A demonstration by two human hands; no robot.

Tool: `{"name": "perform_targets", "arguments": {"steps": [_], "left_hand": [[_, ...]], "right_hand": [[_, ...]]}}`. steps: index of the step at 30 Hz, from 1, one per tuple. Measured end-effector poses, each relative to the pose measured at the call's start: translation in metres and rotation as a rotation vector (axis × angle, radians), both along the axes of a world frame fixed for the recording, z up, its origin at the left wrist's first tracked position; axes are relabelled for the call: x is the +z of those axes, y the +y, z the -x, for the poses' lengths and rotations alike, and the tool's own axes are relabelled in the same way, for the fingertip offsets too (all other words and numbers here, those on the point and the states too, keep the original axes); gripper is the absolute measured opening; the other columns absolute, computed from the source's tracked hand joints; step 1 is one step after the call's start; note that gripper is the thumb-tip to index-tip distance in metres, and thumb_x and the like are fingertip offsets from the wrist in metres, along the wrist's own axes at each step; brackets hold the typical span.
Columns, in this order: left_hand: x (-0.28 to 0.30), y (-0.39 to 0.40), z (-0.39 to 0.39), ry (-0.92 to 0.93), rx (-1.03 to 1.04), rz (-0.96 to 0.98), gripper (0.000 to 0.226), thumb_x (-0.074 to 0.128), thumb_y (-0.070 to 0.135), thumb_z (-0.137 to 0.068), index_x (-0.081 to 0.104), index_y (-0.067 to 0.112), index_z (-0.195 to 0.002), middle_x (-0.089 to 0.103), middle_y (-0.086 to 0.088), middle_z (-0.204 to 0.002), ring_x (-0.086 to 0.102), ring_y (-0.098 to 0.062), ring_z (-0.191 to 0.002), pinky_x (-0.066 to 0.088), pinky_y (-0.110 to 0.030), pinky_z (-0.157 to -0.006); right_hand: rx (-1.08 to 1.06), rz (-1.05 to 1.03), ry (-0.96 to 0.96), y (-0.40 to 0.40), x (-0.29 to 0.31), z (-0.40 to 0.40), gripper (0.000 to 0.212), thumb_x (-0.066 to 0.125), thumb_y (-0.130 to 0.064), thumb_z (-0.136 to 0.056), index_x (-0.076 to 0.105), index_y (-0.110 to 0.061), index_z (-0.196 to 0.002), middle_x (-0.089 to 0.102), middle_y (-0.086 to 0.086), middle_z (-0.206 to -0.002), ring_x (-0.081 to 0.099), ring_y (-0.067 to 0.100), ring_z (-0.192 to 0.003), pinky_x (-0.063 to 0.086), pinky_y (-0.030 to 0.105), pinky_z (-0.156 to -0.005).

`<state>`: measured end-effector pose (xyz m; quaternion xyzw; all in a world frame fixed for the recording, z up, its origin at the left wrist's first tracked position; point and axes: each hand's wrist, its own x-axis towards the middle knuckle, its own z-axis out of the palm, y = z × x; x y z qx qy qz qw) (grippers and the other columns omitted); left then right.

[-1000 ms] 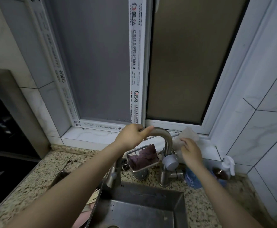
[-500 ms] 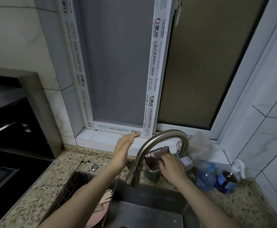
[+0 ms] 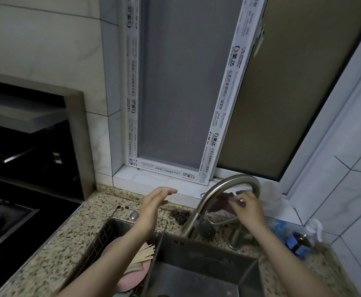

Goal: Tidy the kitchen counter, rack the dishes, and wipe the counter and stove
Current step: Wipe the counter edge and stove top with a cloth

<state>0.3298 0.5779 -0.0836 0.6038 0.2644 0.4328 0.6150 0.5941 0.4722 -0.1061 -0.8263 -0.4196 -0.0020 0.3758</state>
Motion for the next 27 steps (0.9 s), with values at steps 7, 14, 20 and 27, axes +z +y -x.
{"name": "perform_targets", "arguments": {"steps": [7,14,20,27], "left_hand": [[-0.002,-0.028,-0.006,-0.070,-0.081,0.076,0.020,0.050,0.001,-0.091,0.067,0.008,-0.083,0.069,-0.001,-0.089,0.062,-0.009,-0.088,0.047,-0.015,-0.073],[-0.023,-0.072,-0.026,0.117,-0.317,0.183,0.019,0.052,0.002,-0.093,0.064,0.011,-0.081,0.065,-0.008,-0.084,0.057,-0.017,-0.077,0.045,-0.019,-0.066],[-0.028,-0.123,-0.023,0.236,-0.775,0.639,0.049,0.050,0.046,-0.091,0.060,0.008,-0.120,0.065,-0.014,-0.118,0.060,-0.027,-0.112,0.047,-0.030,-0.087],[-0.016,-0.162,-0.004,0.199,-0.519,0.394,0.010,0.067,0.016,-0.085,0.068,0.011,-0.093,0.070,-0.008,-0.092,0.065,-0.017,-0.080,0.054,-0.024,-0.069]], "right_hand": [[-0.105,-0.236,0.195,-0.067,0.035,0.034,0.010,0.058,-0.013,-0.091,0.054,-0.015,-0.083,0.056,0.000,-0.076,0.051,0.011,-0.071,0.037,0.014,-0.058],[-0.075,-0.213,0.348,-0.117,0.044,0.075,0.010,0.054,-0.003,-0.092,0.057,-0.006,-0.083,0.055,0.006,-0.073,0.048,0.016,-0.072,0.037,0.005,-0.055],[-0.058,-0.356,0.646,-0.150,0.053,0.118,0.012,0.055,-0.015,-0.093,0.061,-0.007,-0.086,0.063,0.003,-0.079,0.056,0.010,-0.071,0.045,0.014,-0.060],[-0.181,-0.405,0.699,-0.182,0.036,0.144,0.008,0.056,-0.007,-0.092,0.061,-0.003,-0.088,0.063,0.010,-0.083,0.056,0.019,-0.077,0.045,0.020,-0.063]]}}
